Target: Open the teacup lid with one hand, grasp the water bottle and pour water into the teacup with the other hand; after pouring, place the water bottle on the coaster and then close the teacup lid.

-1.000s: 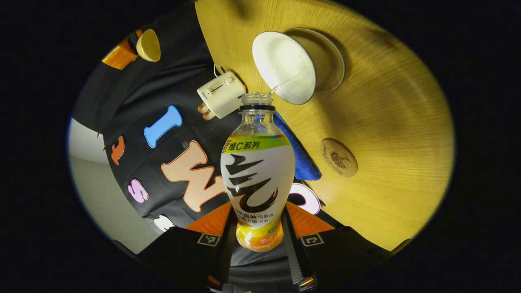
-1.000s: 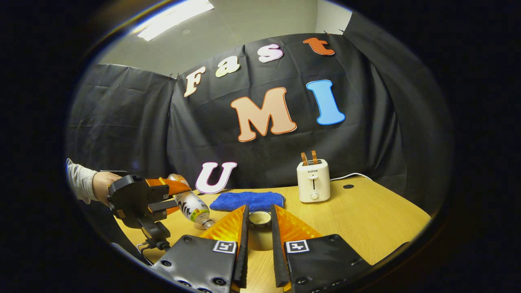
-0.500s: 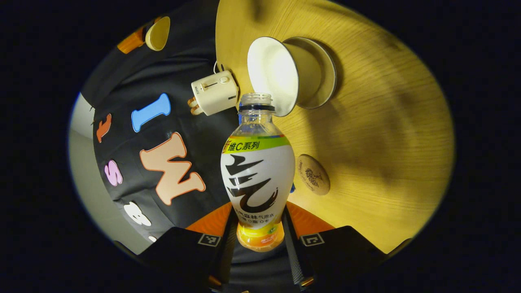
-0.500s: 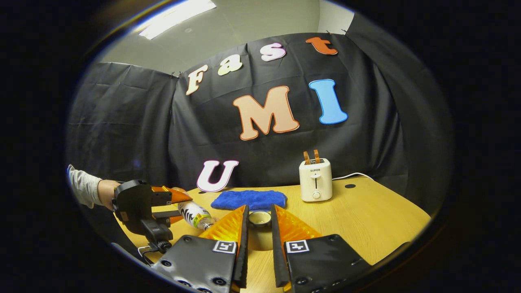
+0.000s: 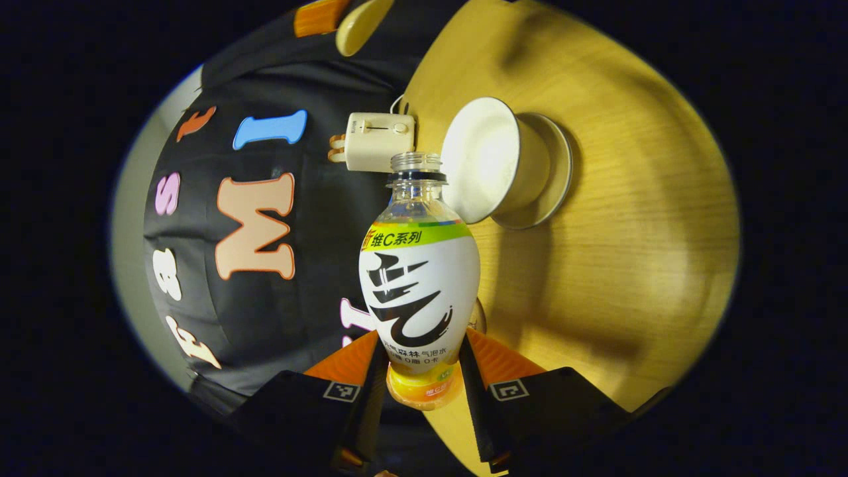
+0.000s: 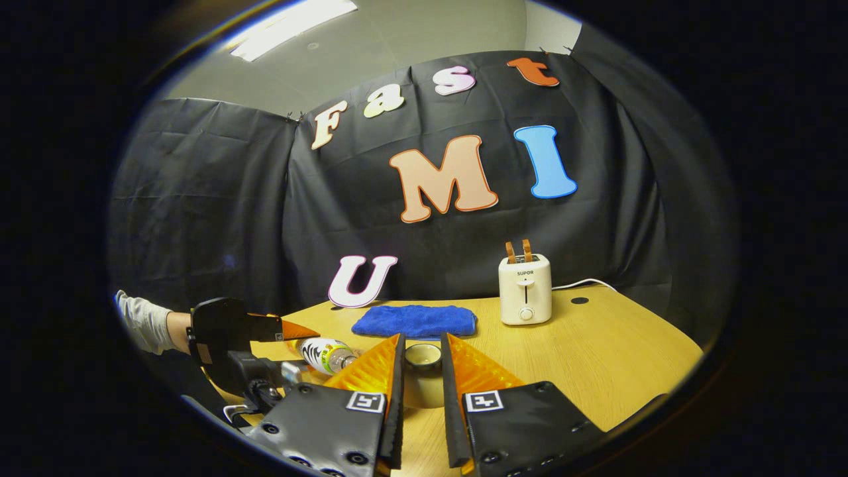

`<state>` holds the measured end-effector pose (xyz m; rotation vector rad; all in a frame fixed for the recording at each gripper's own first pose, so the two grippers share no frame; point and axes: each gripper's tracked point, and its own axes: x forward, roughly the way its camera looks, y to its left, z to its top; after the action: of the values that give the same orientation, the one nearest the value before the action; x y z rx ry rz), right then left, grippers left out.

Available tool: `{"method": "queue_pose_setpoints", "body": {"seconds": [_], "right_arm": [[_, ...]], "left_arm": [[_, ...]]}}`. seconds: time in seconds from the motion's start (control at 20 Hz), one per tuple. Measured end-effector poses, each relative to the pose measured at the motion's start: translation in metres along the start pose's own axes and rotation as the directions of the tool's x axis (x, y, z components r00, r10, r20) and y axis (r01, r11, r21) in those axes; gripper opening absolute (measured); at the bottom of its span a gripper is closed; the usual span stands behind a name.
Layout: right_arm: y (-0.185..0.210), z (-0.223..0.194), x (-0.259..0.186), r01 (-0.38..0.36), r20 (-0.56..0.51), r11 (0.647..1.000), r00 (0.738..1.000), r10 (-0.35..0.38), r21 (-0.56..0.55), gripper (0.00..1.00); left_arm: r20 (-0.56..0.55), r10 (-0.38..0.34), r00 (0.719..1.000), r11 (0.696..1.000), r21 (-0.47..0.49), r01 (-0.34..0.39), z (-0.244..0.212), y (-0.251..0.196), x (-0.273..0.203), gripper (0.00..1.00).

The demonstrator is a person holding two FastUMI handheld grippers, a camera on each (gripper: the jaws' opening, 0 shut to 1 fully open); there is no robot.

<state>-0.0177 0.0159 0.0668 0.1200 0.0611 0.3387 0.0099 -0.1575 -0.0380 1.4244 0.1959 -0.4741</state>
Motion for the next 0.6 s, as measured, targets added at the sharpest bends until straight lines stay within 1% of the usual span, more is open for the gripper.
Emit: {"method": "queue_pose_setpoints", "body": {"seconds": [0.05, 0.1, 0.25, 0.4, 0.45, 0.55, 0.6], "right_arm": [[0.001, -0.001, 0.000, -0.001, -0.003, 1.000, 1.000, 0.001, -0.002, 0.29], [0.002, -0.002, 0.000, -0.003, -0.005, 1.000, 1.000, 0.003, -0.004, 0.30], [0.007, -0.001, 0.000, -0.013, -0.002, 1.000, 1.000, 0.013, -0.007, 0.30], [0.008, 0.001, -0.001, -0.014, 0.002, 1.000, 1.000, 0.014, -0.008, 0.28], [0.007, 0.002, -0.002, -0.013, 0.004, 1.000, 1.000, 0.013, -0.007, 0.29], [0.007, 0.004, -0.002, -0.011, 0.008, 1.000, 1.000, 0.011, -0.006, 0.28], [0.008, 0.005, -0.003, -0.012, 0.011, 1.000, 1.000, 0.012, -0.005, 0.29]], "left_arm": [[0.018, -0.005, 1.000, 0.999, -0.053, 0.006, 0.003, -0.001, 0.000, 0.55], [0.040, -0.012, 0.999, 0.994, -0.104, 0.016, 0.009, -0.002, -0.001, 0.55], [0.087, -0.014, 0.996, 0.963, -0.268, 0.036, 0.023, -0.005, -0.004, 0.55], [0.123, 0.001, 0.992, 0.905, -0.422, 0.052, 0.036, 0.001, -0.006, 0.55], [0.137, 0.014, 0.990, 0.885, -0.462, 0.051, 0.041, 0.004, -0.007, 0.55], [0.154, 0.050, 0.987, 0.847, -0.529, 0.040, 0.044, 0.011, -0.010, 0.55], [0.158, 0.067, 0.985, 0.822, -0.569, 0.035, 0.046, 0.014, -0.010, 0.55]]}}
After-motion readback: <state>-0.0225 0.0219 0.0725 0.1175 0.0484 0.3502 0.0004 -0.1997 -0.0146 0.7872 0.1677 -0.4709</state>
